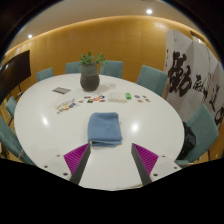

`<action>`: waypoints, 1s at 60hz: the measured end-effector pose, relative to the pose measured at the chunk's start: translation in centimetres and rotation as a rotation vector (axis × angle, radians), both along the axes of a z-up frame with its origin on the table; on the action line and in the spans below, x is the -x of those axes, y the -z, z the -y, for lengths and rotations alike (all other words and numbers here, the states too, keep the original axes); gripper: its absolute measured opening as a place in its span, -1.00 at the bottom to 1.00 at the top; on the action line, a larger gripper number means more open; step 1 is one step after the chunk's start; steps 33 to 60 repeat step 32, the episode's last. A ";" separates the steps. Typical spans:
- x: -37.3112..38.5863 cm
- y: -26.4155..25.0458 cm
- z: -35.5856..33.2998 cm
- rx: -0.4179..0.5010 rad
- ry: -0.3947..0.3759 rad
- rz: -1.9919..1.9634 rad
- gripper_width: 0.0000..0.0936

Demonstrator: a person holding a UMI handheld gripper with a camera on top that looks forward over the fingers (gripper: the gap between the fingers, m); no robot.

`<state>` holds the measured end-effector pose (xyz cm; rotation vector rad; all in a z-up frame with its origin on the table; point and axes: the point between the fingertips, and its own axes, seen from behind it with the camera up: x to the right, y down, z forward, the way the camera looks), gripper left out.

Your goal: Fold towel

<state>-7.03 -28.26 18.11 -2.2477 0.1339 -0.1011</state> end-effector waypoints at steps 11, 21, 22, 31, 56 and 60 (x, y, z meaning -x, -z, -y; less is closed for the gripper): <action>3.0 -2.5 6.4 -0.002 0.005 0.052 0.85; 4.7 -4.0 9.1 -0.024 0.005 0.043 0.85; 4.8 -4.1 9.2 -0.027 0.007 0.046 0.85; 5.0 -5.3 9.4 -0.055 0.011 0.084 0.84; 5.1 -5.3 9.4 -0.058 0.012 0.083 0.84; 5.1 -5.3 9.4 -0.058 0.012 0.083 0.84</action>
